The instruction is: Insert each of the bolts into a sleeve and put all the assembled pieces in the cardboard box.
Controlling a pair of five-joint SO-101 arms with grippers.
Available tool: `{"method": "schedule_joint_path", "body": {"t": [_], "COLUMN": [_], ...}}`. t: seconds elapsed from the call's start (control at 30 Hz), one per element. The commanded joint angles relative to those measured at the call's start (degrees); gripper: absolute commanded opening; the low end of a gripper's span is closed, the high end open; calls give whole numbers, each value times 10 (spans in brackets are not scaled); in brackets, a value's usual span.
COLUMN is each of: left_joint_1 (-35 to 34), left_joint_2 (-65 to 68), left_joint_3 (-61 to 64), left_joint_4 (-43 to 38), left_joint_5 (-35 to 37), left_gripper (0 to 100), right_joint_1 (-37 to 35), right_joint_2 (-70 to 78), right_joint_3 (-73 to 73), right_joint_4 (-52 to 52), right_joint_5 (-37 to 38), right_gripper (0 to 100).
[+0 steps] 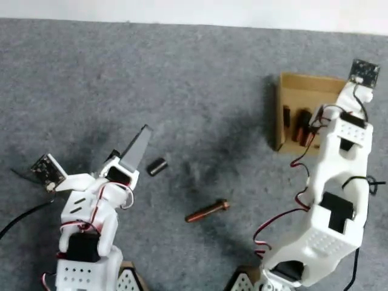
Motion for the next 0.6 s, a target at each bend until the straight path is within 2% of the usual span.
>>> {"method": "schedule_joint_path", "body": {"t": [0.0, 0.1, 0.27, 0.43, 0.57], "left_joint_1": [-3, 10, 21, 21, 21], "left_joint_2": [-5, -5, -5, -5, -5], "left_joint_3": [-5, -5, -4, -4, -4], "left_joint_4": [-12, -12, -10, -9, -9], "left_joint_5": [-7, -13, -33, -34, -34], "left_gripper": [442, 442, 442, 442, 442], "right_joint_1": [-19, -38, -81, -138, -212], "right_joint_2": [-12, -15, -81, -206, -334], "right_joint_3": [-32, -34, -21, 85, 205], "right_joint_4": [80, 125, 131, 130, 128], "right_joint_5": [-6, -5, -5, -6, -6], "right_gripper": [184, 184, 184, 184, 184]}}
